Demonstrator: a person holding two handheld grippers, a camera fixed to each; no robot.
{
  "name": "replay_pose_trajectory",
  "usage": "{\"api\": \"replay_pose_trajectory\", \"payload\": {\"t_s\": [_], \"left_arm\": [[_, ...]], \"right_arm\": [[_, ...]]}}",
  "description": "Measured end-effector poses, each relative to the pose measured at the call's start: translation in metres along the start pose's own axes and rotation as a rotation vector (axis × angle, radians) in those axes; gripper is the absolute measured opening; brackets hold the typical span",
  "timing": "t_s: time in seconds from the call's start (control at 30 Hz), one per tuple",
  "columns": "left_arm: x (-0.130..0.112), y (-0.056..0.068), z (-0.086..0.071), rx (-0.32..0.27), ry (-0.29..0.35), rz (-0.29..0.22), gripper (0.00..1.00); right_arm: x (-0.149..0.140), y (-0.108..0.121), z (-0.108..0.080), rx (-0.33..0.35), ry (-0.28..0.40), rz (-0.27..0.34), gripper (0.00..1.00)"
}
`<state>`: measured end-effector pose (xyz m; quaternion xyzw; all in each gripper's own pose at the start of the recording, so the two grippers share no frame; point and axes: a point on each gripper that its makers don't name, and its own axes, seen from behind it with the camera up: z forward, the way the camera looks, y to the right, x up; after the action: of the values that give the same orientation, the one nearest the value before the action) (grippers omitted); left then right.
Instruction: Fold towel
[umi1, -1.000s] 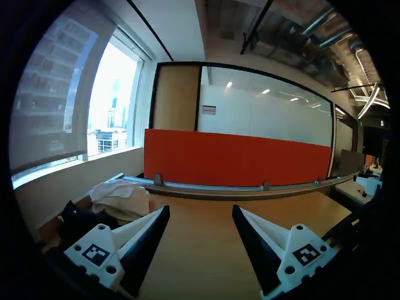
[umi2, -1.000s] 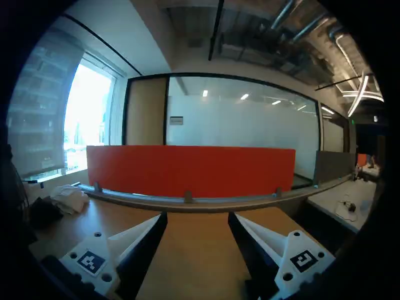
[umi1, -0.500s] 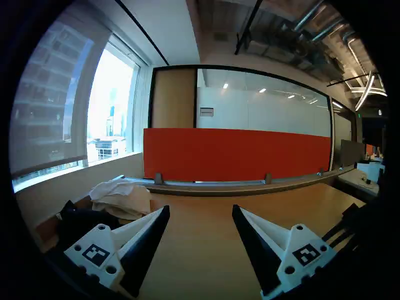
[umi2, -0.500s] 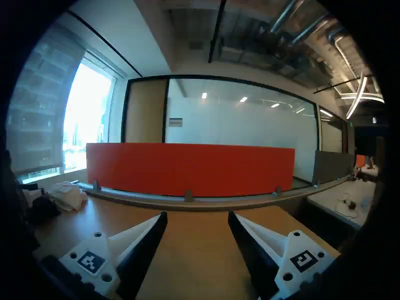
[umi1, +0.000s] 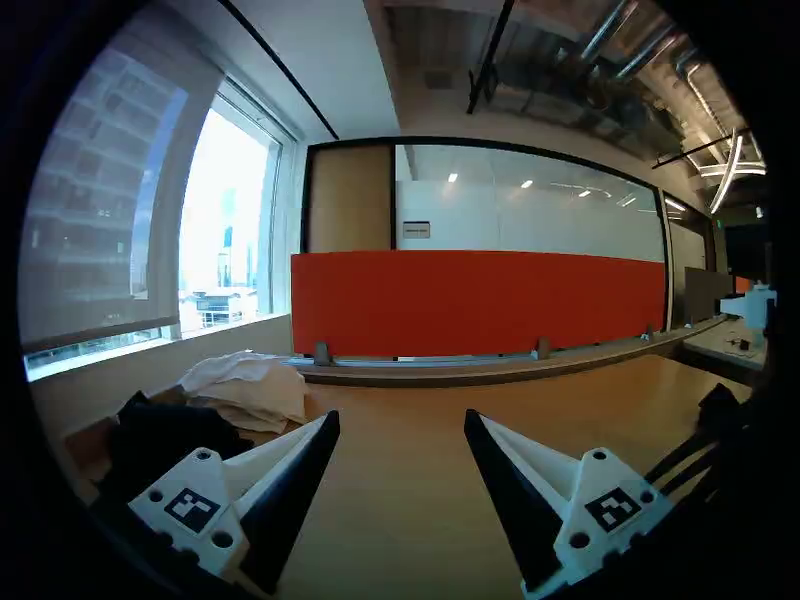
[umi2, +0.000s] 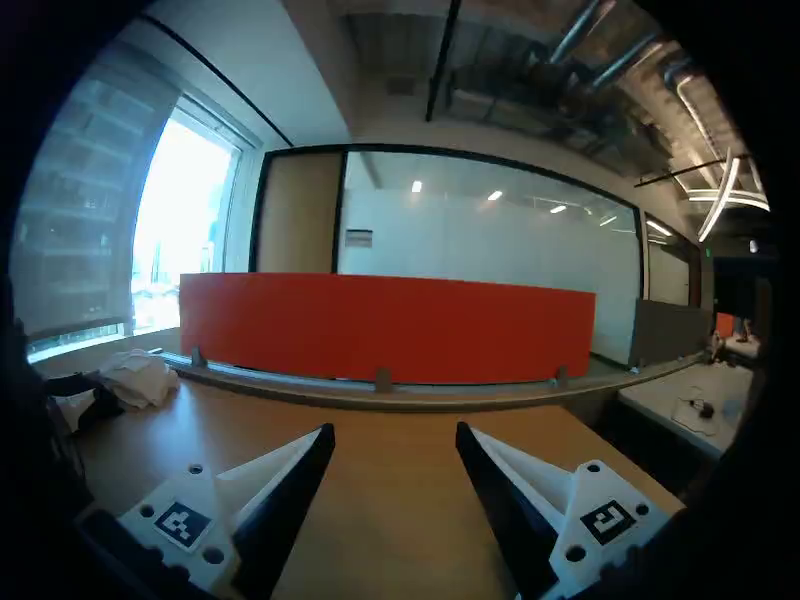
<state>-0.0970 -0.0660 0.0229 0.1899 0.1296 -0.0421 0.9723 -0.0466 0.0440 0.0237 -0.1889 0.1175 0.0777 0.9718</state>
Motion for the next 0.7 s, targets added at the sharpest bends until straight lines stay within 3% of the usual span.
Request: {"api": "replay_pose_trajectory", "payload": {"t_s": [0.7], "left_arm": [[-0.047,-0.025,-0.005,0.005,0.051,0.000,0.92]], "right_arm": [[-0.023,-0.004,0.003,-0.021,-0.001,-0.028,0.94]]}}
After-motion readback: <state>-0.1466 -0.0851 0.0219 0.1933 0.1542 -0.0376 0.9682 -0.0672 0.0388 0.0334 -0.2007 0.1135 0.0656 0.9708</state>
